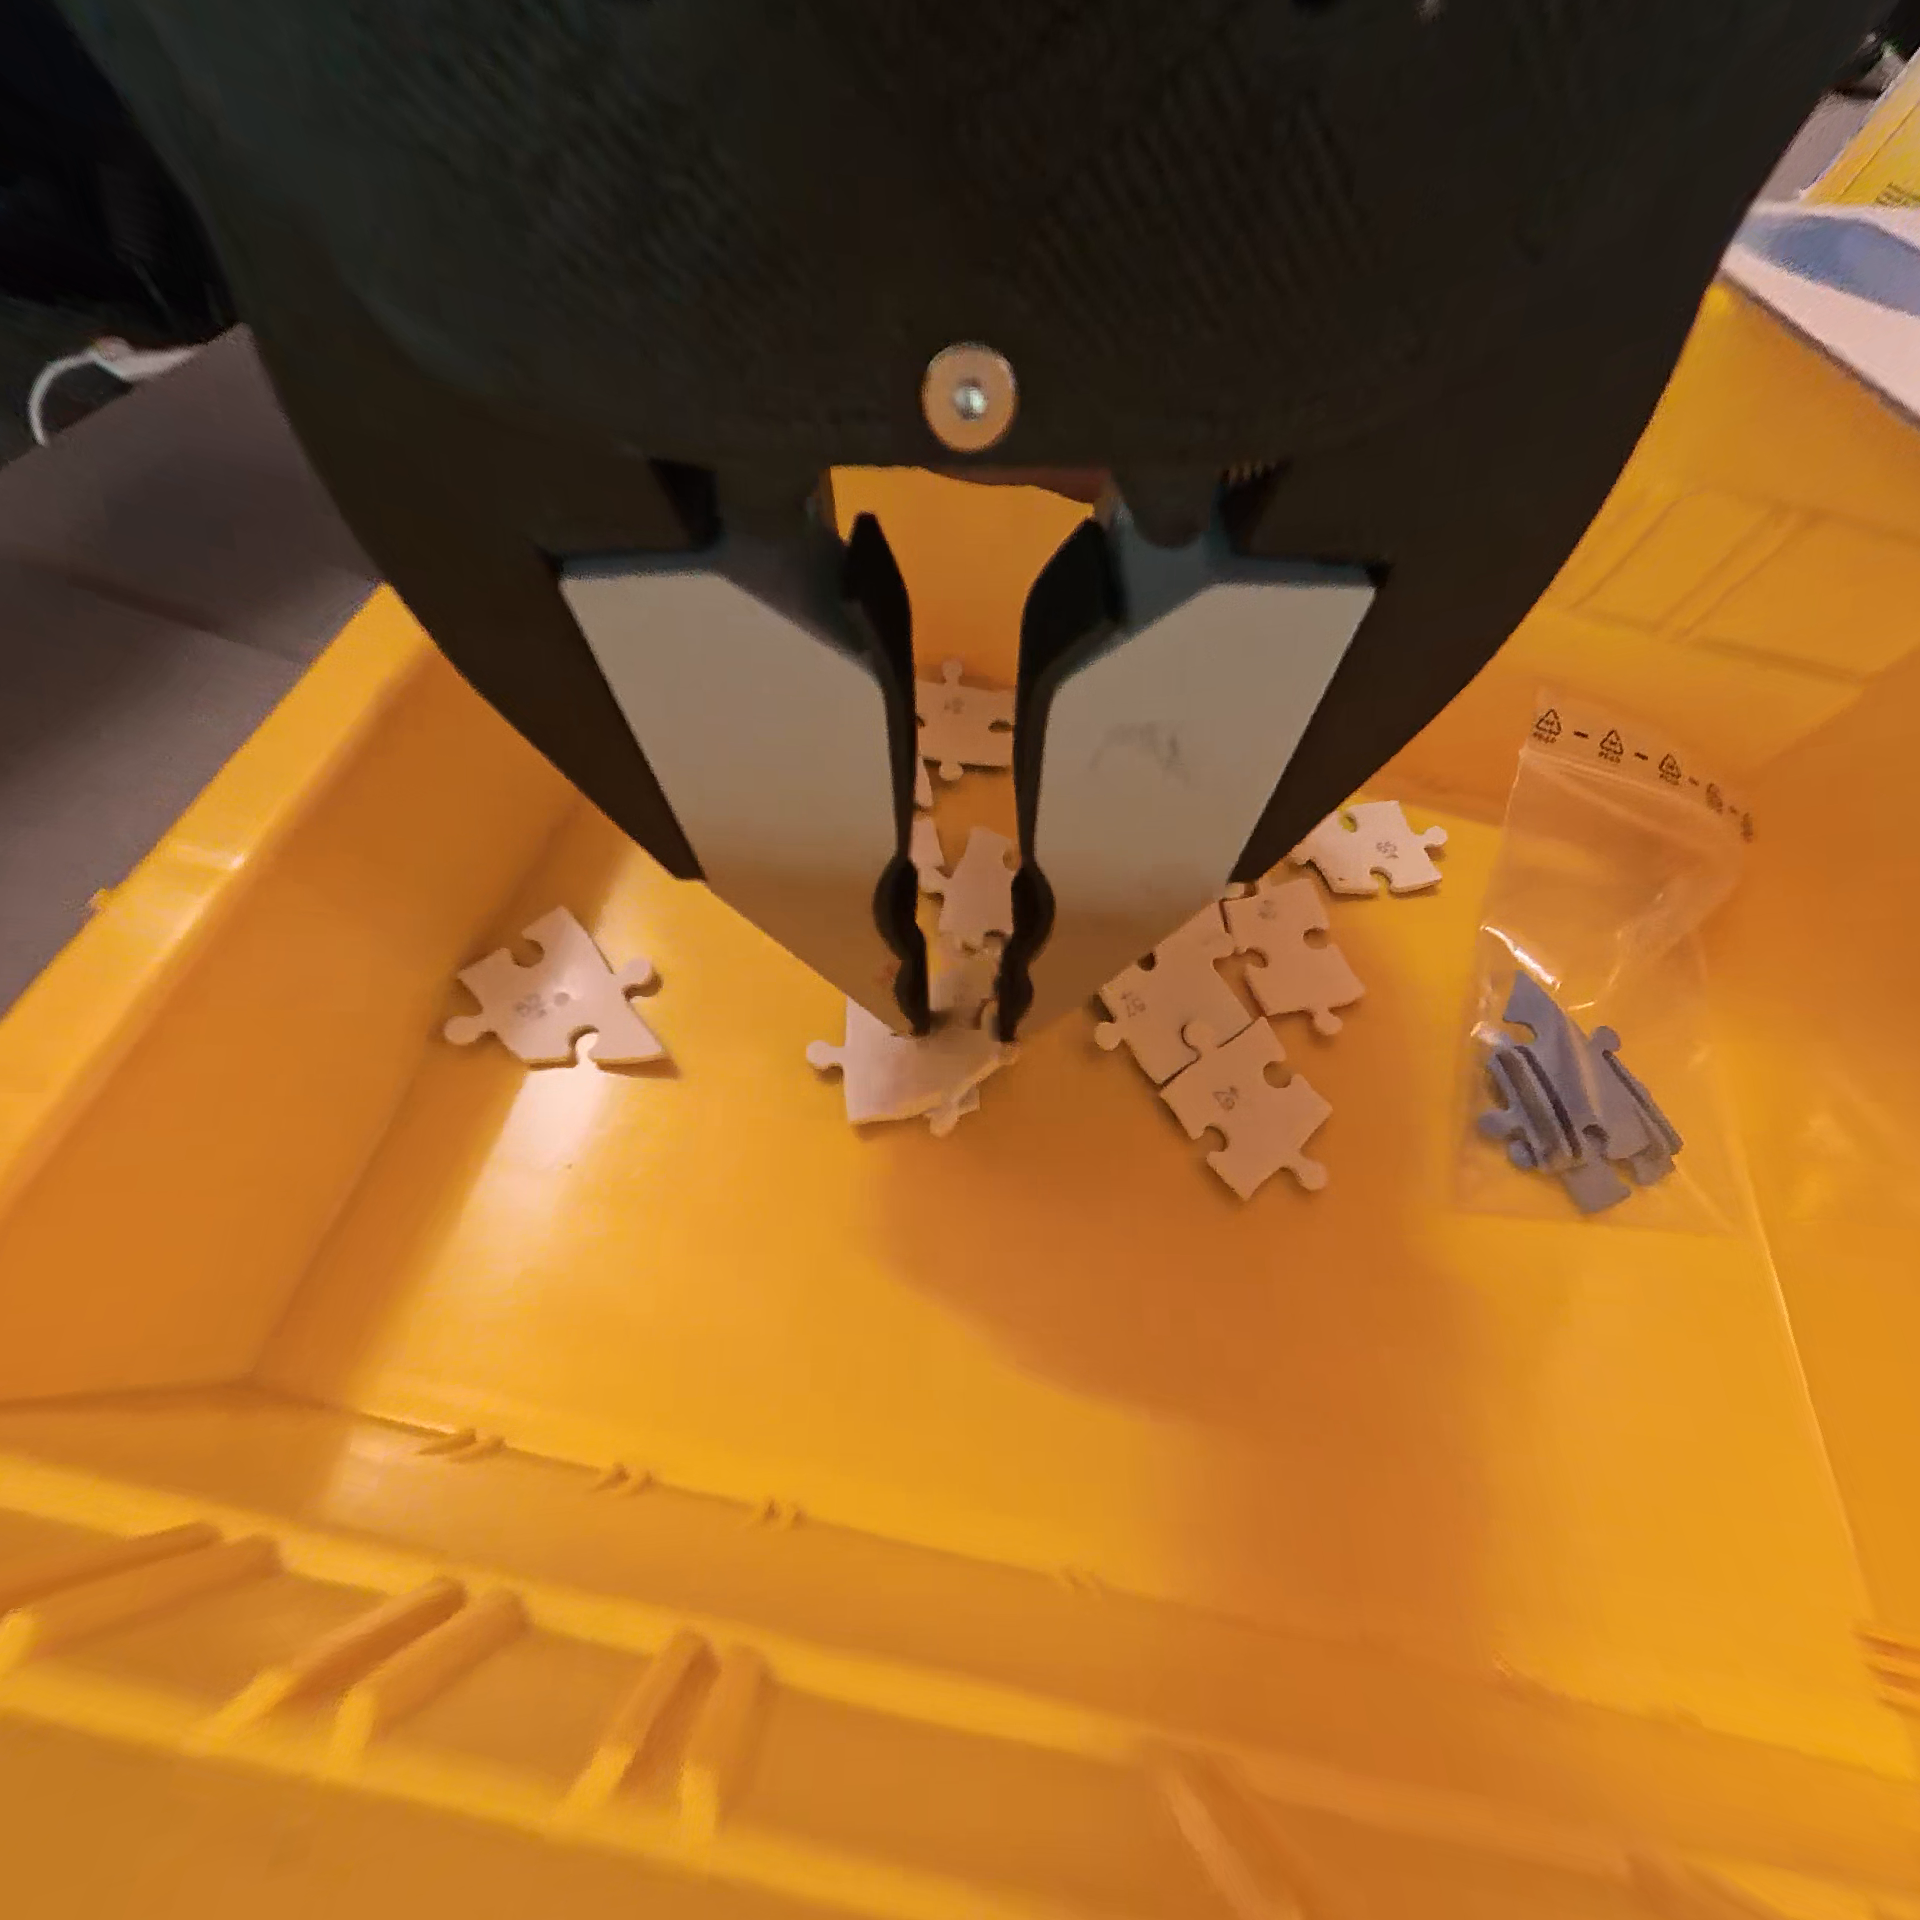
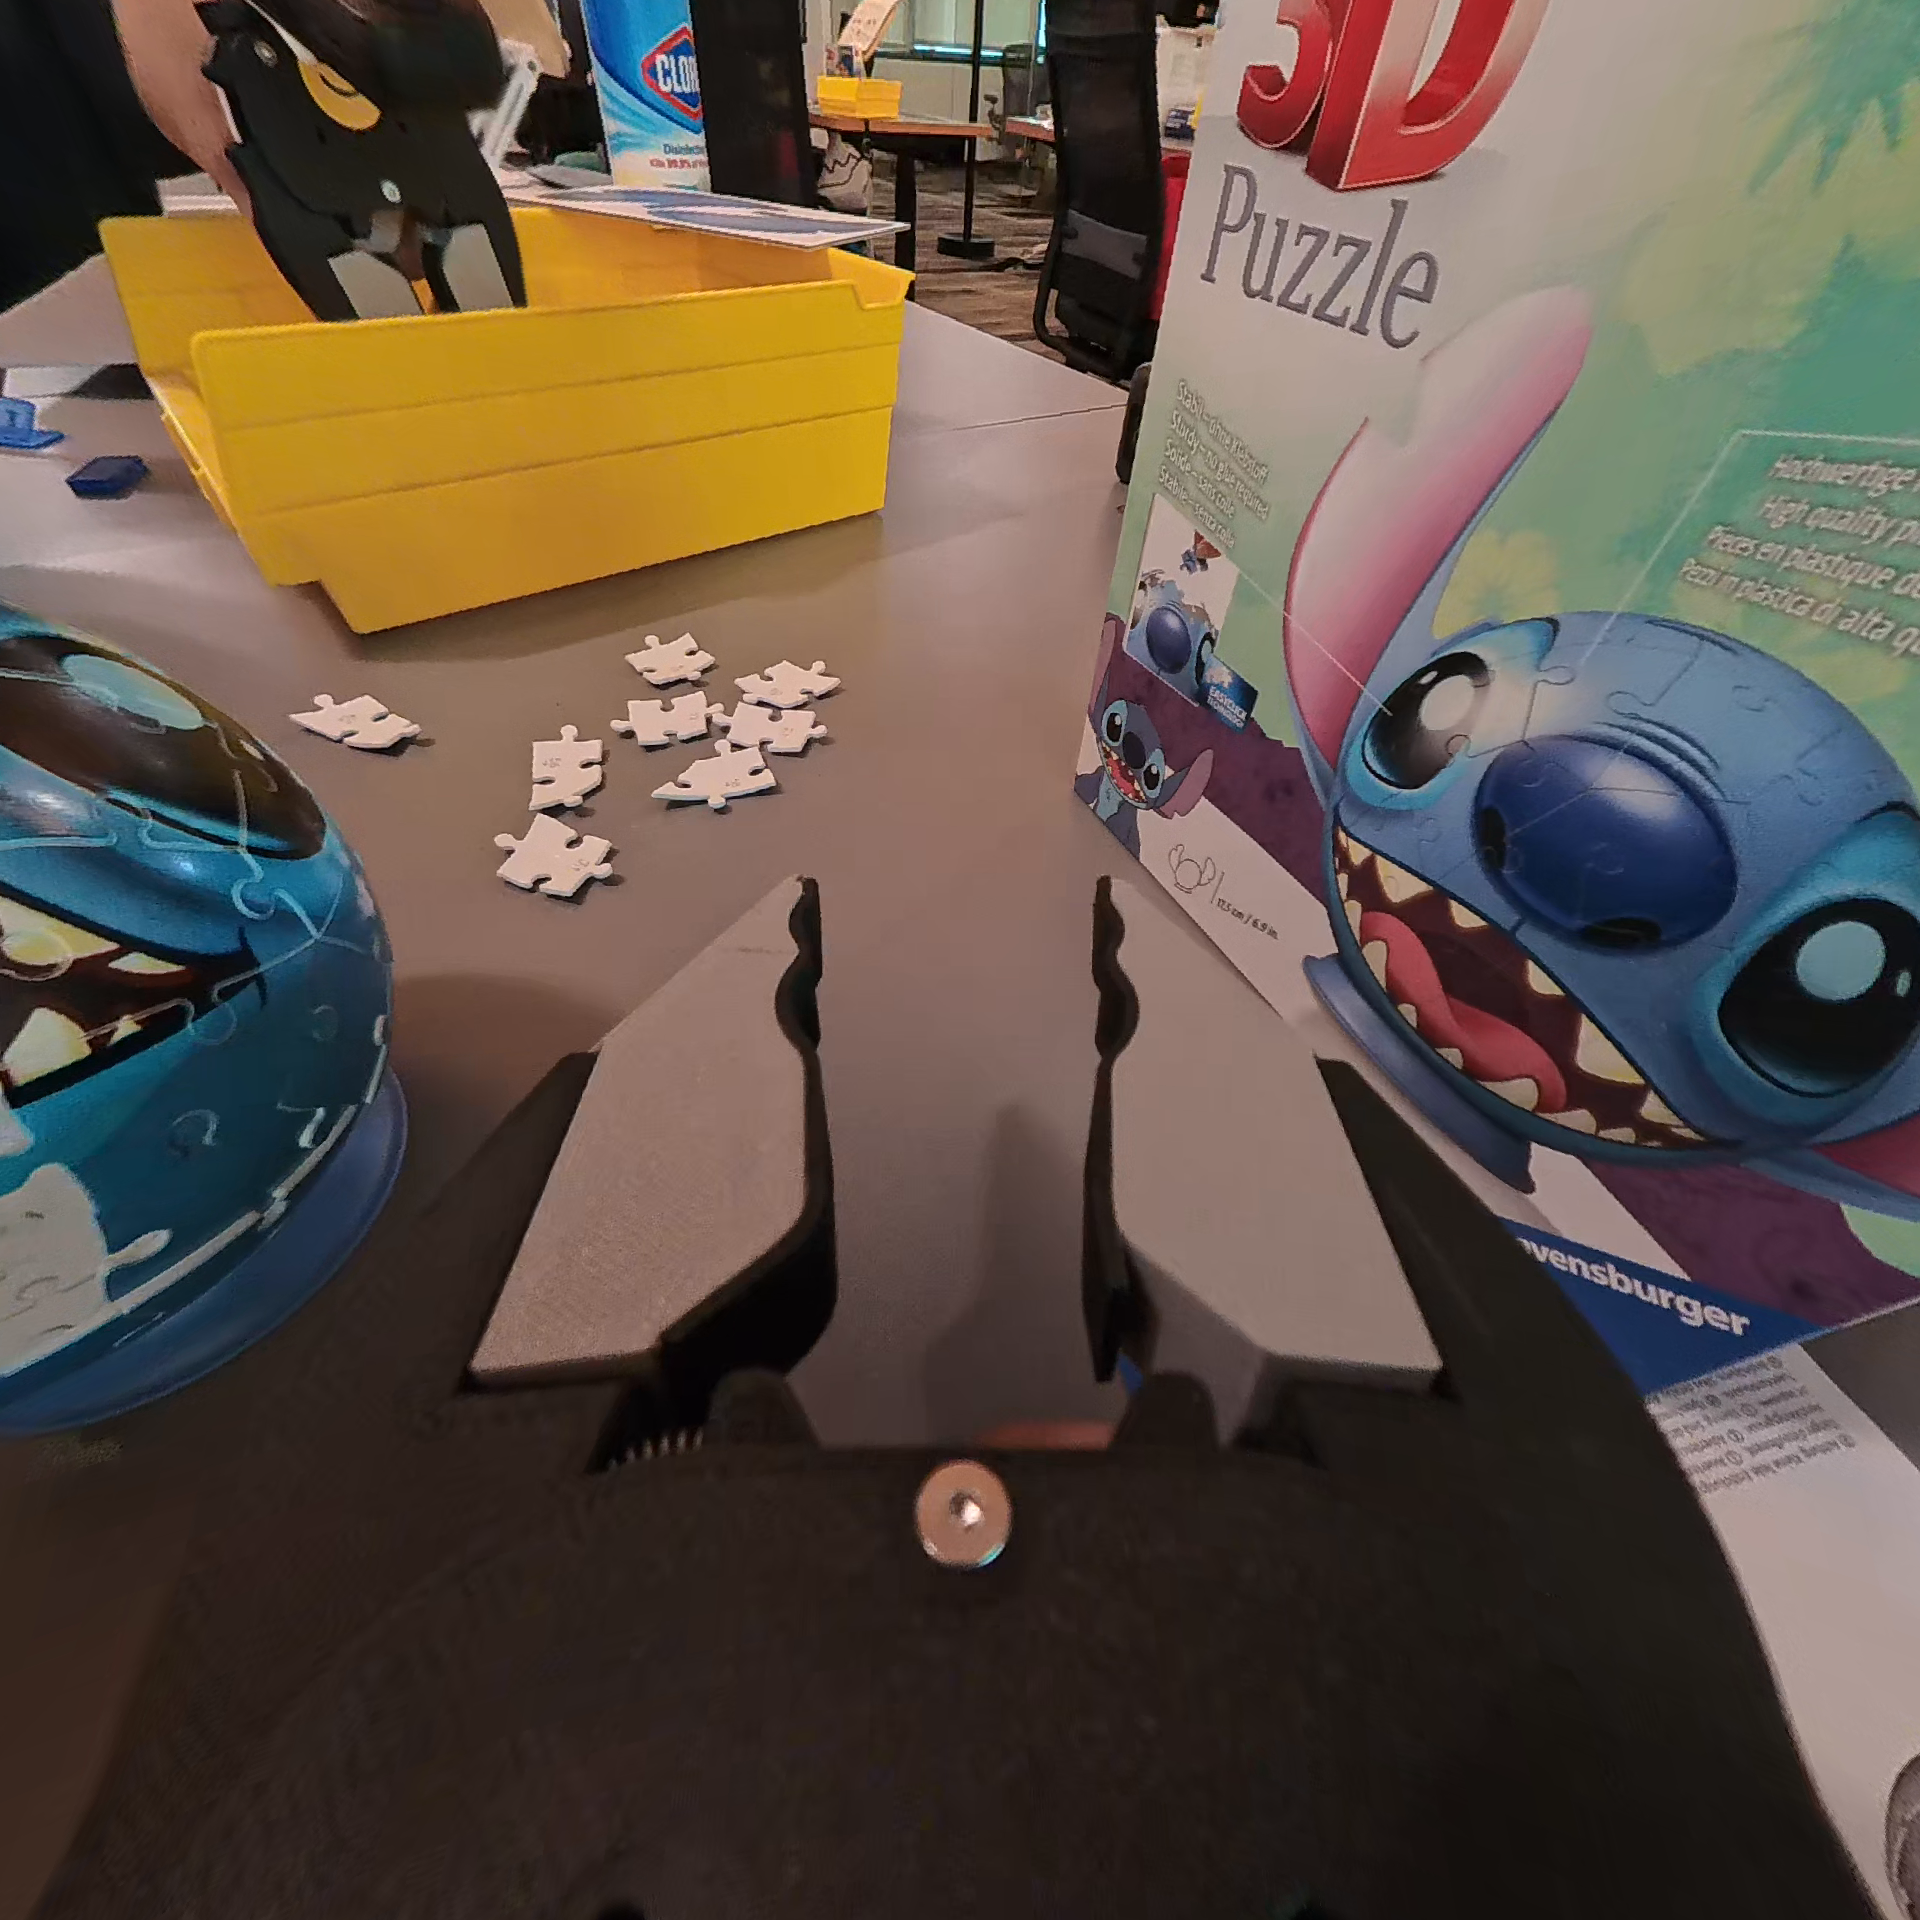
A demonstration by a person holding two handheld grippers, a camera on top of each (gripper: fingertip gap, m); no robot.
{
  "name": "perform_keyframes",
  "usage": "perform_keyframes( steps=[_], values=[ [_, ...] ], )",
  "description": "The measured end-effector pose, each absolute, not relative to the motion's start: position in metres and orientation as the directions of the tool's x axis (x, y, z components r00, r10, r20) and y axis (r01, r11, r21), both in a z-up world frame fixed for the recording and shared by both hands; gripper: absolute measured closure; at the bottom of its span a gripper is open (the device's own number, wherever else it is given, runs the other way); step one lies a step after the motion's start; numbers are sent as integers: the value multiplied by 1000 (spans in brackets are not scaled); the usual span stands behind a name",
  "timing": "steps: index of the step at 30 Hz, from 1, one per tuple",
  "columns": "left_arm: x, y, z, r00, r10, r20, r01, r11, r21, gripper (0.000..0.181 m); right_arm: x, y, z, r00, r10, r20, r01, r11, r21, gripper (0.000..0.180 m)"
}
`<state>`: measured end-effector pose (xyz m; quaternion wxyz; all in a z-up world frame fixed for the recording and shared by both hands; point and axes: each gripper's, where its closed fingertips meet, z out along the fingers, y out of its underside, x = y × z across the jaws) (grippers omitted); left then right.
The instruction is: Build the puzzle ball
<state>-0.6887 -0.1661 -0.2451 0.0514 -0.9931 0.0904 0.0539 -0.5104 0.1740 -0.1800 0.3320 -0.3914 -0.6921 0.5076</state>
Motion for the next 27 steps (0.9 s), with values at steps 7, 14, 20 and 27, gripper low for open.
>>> perform_keyframes(
  steps=[7, 14, 20, 27],
  values=[
    [-684, -150, -232, 977, -155, -149, -175, -975, -134, 181, -508, 185, -173, -415, 909, 47, 180, 132, -975, 129],
    [-695, -137, -209, 977, -92, -194, -138, -962, -236, 181, -509, 198, -168, -334, 941, 50, 154, 107, -982, 126],
    [-693, -143, -190, 977, -38, -209, -108, -935, -337, 181, -508, 212, -165, -232, 972, 47, 146, 83, -986, 123],
    [-686, -161, -178, 971, 12, -238, -88, -910, -404, 169, -510, 221, -167, -172, 985, 35, 163, 63, -985, 116]
  ],
)
